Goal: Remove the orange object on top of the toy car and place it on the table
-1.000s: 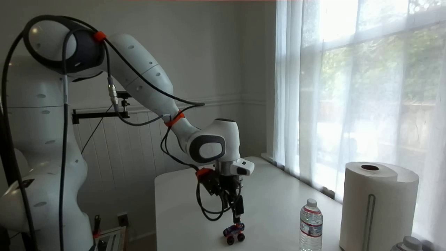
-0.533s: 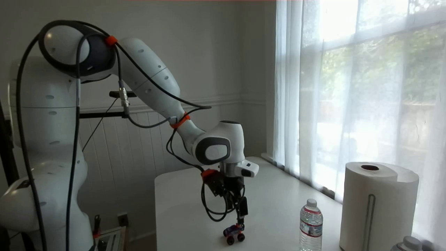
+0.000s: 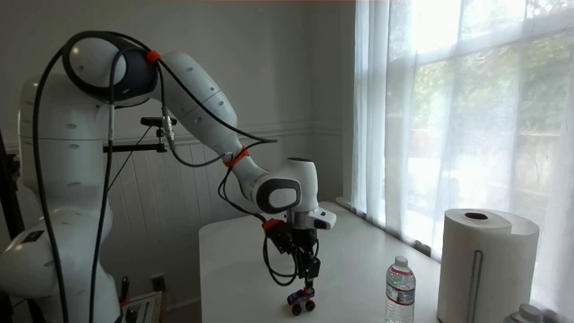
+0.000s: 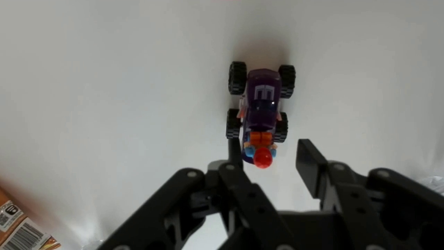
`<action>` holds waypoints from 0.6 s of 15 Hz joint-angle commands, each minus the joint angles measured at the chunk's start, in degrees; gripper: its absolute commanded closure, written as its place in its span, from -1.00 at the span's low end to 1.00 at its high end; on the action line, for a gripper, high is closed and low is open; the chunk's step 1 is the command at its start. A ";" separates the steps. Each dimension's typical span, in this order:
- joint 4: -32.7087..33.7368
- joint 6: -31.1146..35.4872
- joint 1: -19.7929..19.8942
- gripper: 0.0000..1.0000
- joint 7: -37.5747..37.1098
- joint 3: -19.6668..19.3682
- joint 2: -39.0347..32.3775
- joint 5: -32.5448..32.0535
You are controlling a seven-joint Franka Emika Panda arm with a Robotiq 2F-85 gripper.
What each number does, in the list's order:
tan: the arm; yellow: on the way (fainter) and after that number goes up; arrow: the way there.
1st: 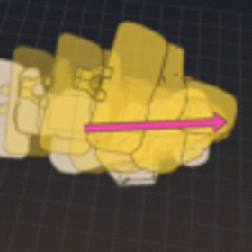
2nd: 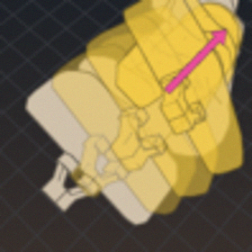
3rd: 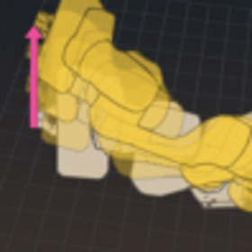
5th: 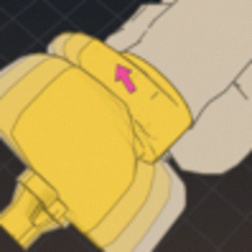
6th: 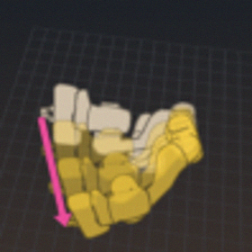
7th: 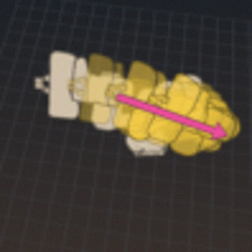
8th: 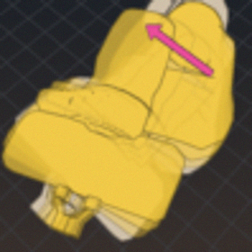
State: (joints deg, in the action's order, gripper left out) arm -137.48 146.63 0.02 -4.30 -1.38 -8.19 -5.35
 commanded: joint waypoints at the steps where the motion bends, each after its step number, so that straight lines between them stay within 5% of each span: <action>1: 1.03 0.29 -0.22 0.02 -0.62 -0.06 -1.15 -0.19; 6: 1.64 0.11 -0.21 0.02 -0.22 -0.06 -1.53 -0.27; 9: 1.93 -0.05 -0.23 0.28 -0.10 -0.07 -1.62 -0.37</action>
State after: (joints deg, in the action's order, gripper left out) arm -136.51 146.63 -0.01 -4.28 -1.38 -9.07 -5.38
